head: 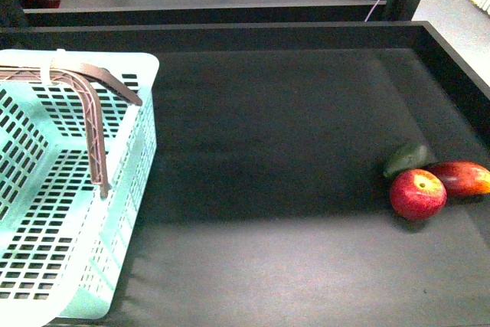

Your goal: Pick apple with right arm and hold basket with left

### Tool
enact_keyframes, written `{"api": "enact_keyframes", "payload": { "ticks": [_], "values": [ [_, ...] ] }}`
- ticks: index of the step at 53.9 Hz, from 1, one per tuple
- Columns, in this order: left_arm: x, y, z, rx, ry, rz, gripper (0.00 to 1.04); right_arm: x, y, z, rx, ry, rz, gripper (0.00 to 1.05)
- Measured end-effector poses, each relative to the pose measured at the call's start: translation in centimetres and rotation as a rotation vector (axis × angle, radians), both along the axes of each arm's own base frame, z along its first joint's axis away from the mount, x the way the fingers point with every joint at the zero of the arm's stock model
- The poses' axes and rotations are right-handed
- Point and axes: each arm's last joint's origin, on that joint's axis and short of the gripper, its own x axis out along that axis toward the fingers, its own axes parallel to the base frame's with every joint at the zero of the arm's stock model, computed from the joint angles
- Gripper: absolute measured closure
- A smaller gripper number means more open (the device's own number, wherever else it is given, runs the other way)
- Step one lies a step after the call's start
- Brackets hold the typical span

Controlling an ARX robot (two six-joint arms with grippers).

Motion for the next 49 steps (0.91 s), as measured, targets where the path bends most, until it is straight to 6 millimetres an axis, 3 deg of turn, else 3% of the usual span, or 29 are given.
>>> {"api": "enact_keyframes", "payload": {
  "ticks": [29,34,36,43,49],
  "values": [
    [0.0,0.0,0.0,0.000,0.000,0.000,0.07,0.0,0.0,0.0,0.000,0.000,0.000,0.09],
    [0.1,0.1,-0.4,0.033,0.218,0.024,0.07,0.0,0.0,0.0,0.000,0.000,0.000,0.09],
    [0.4,0.3,-0.8,0.013,0.307,0.009,0.07,0.0,0.0,0.0,0.000,0.000,0.000,0.09],
    [1.9,1.1,0.2,-0.106,0.345,-0.005,0.07,0.0,0.0,0.0,0.000,0.000,0.000,0.09],
    [4.8,2.3,1.9,-0.318,0.377,0.000,0.07,0.0,0.0,0.0,0.000,0.000,0.000,0.09]
  ]
}}
